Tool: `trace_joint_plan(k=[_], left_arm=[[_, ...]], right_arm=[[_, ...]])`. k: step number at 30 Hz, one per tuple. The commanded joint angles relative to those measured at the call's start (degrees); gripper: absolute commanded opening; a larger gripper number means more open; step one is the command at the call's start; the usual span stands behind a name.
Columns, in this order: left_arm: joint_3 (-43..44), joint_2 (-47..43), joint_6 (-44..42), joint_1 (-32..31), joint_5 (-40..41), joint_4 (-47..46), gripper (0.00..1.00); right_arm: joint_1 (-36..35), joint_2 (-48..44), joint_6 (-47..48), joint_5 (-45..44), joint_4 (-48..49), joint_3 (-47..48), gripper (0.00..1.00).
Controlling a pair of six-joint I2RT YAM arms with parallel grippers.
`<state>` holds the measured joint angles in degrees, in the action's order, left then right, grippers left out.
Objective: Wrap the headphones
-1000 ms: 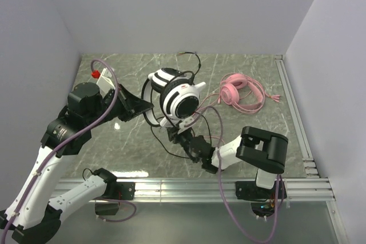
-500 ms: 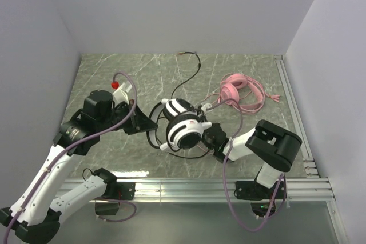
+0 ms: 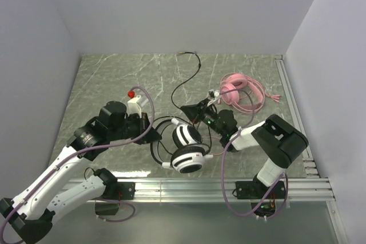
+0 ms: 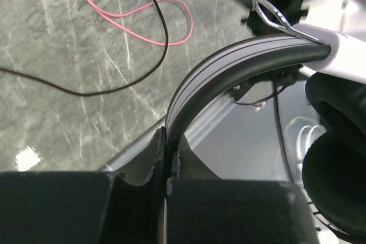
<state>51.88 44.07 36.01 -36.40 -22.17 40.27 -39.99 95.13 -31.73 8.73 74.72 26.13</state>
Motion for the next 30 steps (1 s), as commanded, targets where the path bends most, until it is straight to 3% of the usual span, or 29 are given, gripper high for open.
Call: trace_joint_plan(k=[1, 4, 7, 11, 18, 23, 30], left_arm=[[-0.4, -1.4, -3.0, -3.7, -0.1, -11.1, 0.0], [-0.8, -1.5, -6.2, -6.6, -0.1, -12.8, 0.0], [-0.6, -1.5, -9.9, -9.1, 0.7, -12.5, 0.0], [0.4, -0.9, -15.8, -12.3, 7.8, -9.3, 0.0], [2.8, 5.4, -19.5, -18.3, 30.8, -8.0, 0.0], [3.8, 8.7, -22.0, -20.0, 41.5, -10.8, 0.0], [7.7, 17.2, -26.3, -21.3, 62.7, -9.2, 0.0]], right_arm=[[3.3, -3.1, -3.7, 8.7, 13.6, 3.0, 0.15], [5.3, -3.6, -4.5, 14.4, 11.2, 4.2, 0.12], [7.7, -4.6, -3.3, 20.6, 3.0, 7.5, 0.09], [9.0, -6.9, 1.4, 24.5, -10.9, 11.8, 0.08], [9.1, -11.9, 9.2, 23.7, -36.3, 19.0, 0.07], [9.1, -13.7, 13.5, 21.9, -54.4, 24.7, 0.05], [9.1, -15.1, 14.7, 15.1, -68.4, 30.8, 0.03]])
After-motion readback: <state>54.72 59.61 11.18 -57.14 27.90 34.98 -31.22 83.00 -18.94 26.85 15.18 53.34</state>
